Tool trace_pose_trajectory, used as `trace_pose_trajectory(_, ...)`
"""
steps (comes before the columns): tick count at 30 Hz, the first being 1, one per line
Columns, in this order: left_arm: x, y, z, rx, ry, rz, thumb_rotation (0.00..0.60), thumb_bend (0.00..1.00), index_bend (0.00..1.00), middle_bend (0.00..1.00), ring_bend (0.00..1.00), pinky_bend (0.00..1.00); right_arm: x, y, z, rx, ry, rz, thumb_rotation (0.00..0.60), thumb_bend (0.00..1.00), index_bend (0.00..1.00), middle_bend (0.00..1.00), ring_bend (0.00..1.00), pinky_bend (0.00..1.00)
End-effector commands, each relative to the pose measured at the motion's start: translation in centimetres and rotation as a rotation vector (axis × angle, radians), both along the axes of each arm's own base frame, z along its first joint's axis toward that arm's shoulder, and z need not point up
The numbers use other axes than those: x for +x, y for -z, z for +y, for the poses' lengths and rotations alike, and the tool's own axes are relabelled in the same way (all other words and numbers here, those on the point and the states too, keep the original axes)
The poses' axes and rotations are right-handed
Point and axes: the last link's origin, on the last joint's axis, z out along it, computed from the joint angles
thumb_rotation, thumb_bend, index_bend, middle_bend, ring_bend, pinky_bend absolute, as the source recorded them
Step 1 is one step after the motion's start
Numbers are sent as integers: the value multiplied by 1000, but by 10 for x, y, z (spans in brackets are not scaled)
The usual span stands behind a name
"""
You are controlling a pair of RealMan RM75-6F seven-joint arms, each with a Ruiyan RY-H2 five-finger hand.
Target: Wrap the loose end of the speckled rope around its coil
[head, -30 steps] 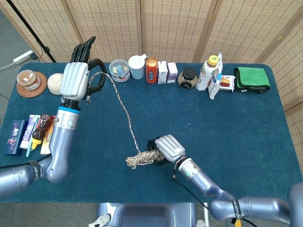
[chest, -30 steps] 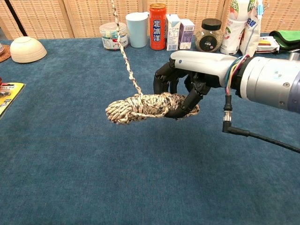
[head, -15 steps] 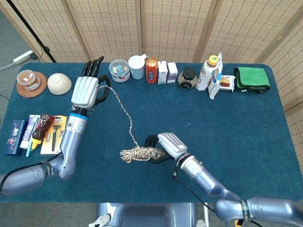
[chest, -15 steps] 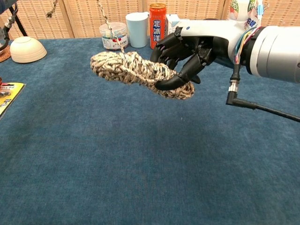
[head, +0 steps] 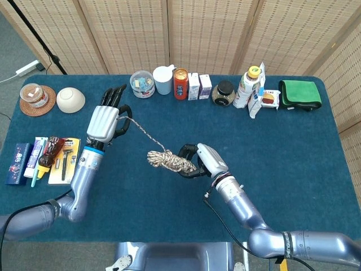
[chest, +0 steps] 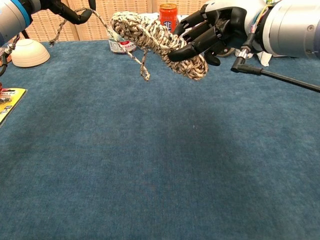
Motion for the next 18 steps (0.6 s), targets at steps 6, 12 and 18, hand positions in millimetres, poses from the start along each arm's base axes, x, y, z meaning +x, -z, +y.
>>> trace_pose_trajectory(6, -10, 13, -16, -34, 52, 25, 600, 454, 624, 0, 0, 0, 4, -2, -21, -107, 154, 18, 600, 533, 657, 609, 513, 818)
trace_pose_trajectory(12, -6, 21, -37, -74, 123, 24, 600, 454, 624, 0, 0, 0, 3, 8, -38, -213, 217, 173, 600, 537, 664, 626, 544, 856)
trace_pose_trajectory(18, 5, 22, -56, -104, 195, 19, 600, 454, 624, 0, 0, 0, 1, 17, -45, -228, 254, 237, 600, 537, 666, 630, 553, 863)
